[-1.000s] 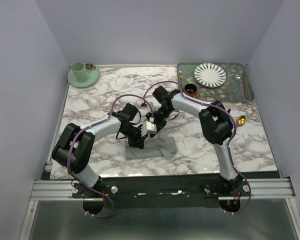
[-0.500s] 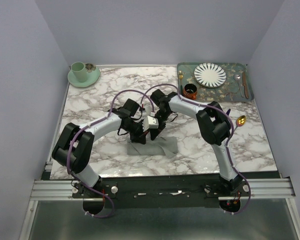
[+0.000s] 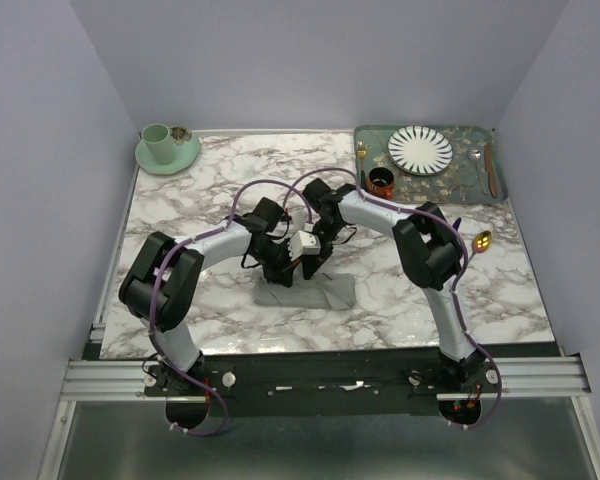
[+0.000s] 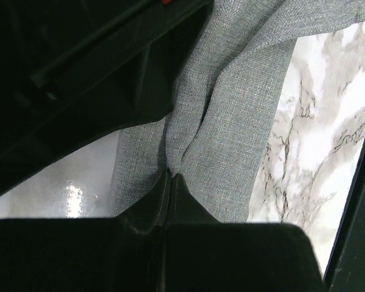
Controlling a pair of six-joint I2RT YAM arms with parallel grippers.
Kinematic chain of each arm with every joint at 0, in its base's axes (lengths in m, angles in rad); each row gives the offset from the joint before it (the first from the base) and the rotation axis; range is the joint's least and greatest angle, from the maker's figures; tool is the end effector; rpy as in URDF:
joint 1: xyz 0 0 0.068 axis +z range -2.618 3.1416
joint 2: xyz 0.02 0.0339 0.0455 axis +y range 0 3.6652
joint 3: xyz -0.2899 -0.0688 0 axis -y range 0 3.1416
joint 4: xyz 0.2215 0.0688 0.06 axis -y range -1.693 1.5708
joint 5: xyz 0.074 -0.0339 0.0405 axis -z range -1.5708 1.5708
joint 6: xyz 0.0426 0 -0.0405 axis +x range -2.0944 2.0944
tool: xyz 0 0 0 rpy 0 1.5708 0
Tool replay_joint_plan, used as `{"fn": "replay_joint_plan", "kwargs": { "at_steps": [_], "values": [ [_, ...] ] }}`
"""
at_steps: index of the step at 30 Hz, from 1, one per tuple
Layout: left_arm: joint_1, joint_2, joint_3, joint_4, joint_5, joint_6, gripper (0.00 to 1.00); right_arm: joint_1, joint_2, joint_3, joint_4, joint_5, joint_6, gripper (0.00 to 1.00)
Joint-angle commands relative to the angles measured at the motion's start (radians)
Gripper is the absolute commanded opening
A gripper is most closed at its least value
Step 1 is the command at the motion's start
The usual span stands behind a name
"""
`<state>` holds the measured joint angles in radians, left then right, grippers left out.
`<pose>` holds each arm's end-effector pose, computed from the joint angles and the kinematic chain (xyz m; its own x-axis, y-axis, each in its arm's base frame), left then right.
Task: Fold the napkin into a case and place the utensils inside
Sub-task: Fold the 2/3-rectangle-folded napkin at the center of the board.
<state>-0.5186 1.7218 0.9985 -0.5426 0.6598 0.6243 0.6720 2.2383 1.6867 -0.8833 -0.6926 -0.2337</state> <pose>0.2491 -0.1722 0.1958 -0.3499 0.7314 -0.5853 0.9317 0.2064 -0.2989 0.3227 0.2915 0.1704 -0.6277 -0.7270 -0.2783 -0.7115 0.3907 0.5841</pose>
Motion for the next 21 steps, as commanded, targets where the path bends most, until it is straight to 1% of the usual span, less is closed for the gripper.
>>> {"fn": "replay_joint_plan", "kwargs": {
  "at_steps": [1, 4, 6, 8, 12, 13, 14, 16, 17, 18, 19, 20, 21],
  "values": [
    [0.000, 0.028, 0.008, -0.014, -0.042, 0.025, 0.00, -0.044, -0.072, -0.012, -0.008, 0.007, 0.053, 0.24],
    [0.000, 0.035, 0.008, -0.031, -0.040, 0.034, 0.00, -0.095, -0.107, 0.004, -0.025, -0.016, 0.062, 0.28],
    [0.000, 0.038, 0.005, -0.033, -0.042, 0.028, 0.00, -0.123, -0.130, 0.011, -0.043, -0.018, 0.059, 0.29],
    [0.003, 0.050, 0.012, -0.052, -0.032, 0.018, 0.00, -0.163, -0.187, -0.002, -0.049, -0.010, 0.040, 0.30],
    [0.022, 0.093, 0.038, -0.102, -0.005, -0.009, 0.00, -0.224, -0.328, -0.103, -0.042, 0.030, -0.024, 0.32],
    [0.023, 0.104, 0.045, -0.118, -0.003, -0.006, 0.00, -0.229, -0.366, -0.167, -0.036, 0.044, -0.064, 0.32],
    [0.028, 0.108, 0.049, -0.126, -0.005, -0.005, 0.00, -0.229, -0.443, -0.203, -0.028, 0.056, -0.087, 0.35],
    [0.032, 0.127, 0.060, -0.149, -0.002, -0.003, 0.00, -0.230, -0.540, -0.293, 0.023, 0.076, -0.124, 0.46],
    [0.035, 0.133, 0.074, -0.160, 0.001, -0.002, 0.00, -0.229, -0.628, -0.374, 0.038, 0.080, -0.136, 0.61],
    [0.040, 0.140, 0.078, -0.169, 0.004, -0.003, 0.00, -0.224, -0.670, -0.412, 0.067, 0.100, -0.147, 0.68],
    [0.045, 0.151, 0.081, -0.174, 0.007, -0.005, 0.00, -0.206, -0.707, -0.448, 0.084, 0.122, -0.171, 0.73],
    [0.046, 0.156, 0.084, -0.174, 0.012, -0.011, 0.00, -0.193, -0.756, -0.538, 0.107, 0.148, -0.185, 0.75],
    [0.054, 0.159, 0.084, -0.175, 0.021, -0.014, 0.00, -0.177, -0.837, -0.583, 0.165, 0.172, -0.200, 0.76]
  ]
}}
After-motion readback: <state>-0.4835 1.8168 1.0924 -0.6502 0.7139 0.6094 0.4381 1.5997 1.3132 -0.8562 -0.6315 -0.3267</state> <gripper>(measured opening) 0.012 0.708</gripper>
